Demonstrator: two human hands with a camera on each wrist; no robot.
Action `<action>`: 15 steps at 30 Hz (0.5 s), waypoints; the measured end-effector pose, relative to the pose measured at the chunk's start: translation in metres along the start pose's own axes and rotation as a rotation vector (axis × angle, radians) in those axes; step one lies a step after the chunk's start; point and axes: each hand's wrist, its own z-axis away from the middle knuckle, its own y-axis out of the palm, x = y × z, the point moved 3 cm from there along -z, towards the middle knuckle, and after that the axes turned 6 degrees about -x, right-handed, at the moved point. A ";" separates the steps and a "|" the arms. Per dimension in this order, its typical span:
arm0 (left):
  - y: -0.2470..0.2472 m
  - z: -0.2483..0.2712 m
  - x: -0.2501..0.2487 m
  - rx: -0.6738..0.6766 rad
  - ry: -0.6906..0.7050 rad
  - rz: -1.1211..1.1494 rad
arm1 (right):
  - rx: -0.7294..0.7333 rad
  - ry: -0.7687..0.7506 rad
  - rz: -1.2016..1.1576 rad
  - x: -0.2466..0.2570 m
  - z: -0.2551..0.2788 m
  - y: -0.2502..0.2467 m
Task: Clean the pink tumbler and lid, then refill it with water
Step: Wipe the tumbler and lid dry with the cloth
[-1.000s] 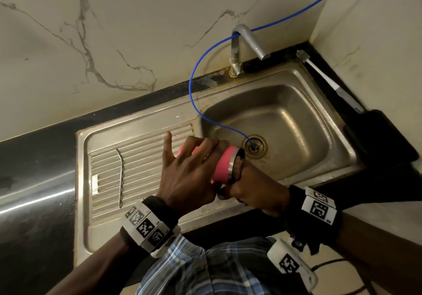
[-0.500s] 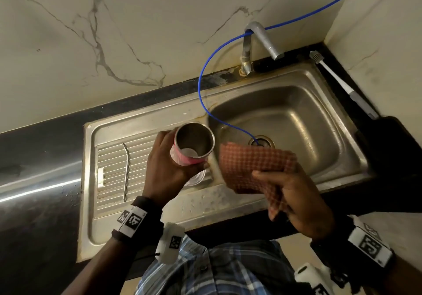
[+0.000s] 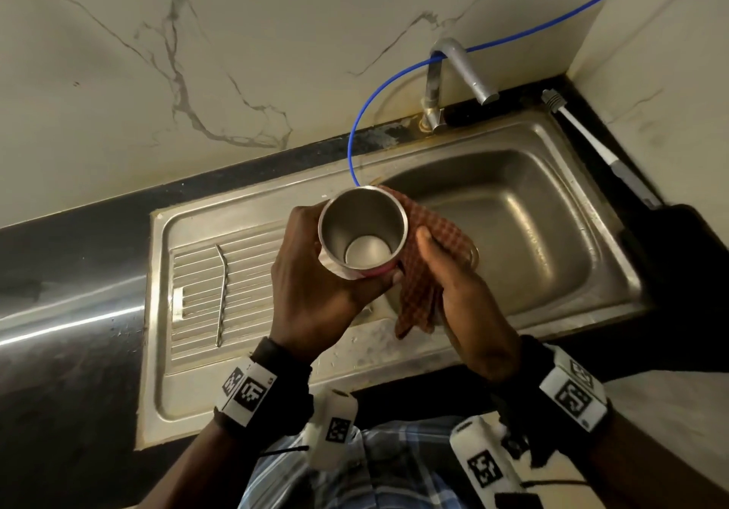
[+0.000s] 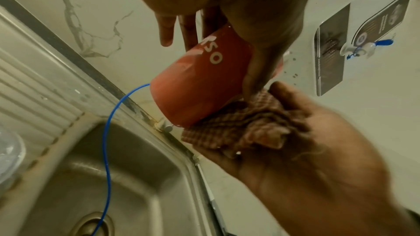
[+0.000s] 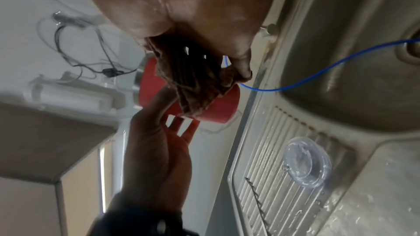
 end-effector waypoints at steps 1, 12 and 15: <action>0.001 0.001 -0.004 0.019 0.011 0.016 | 0.006 0.029 -0.045 0.000 -0.006 0.001; -0.004 -0.013 0.001 0.004 -0.158 0.230 | 0.095 0.543 -0.394 -0.042 -0.034 -0.008; -0.009 -0.023 0.030 -0.063 -0.201 0.170 | 0.103 0.592 -0.447 -0.054 -0.029 -0.009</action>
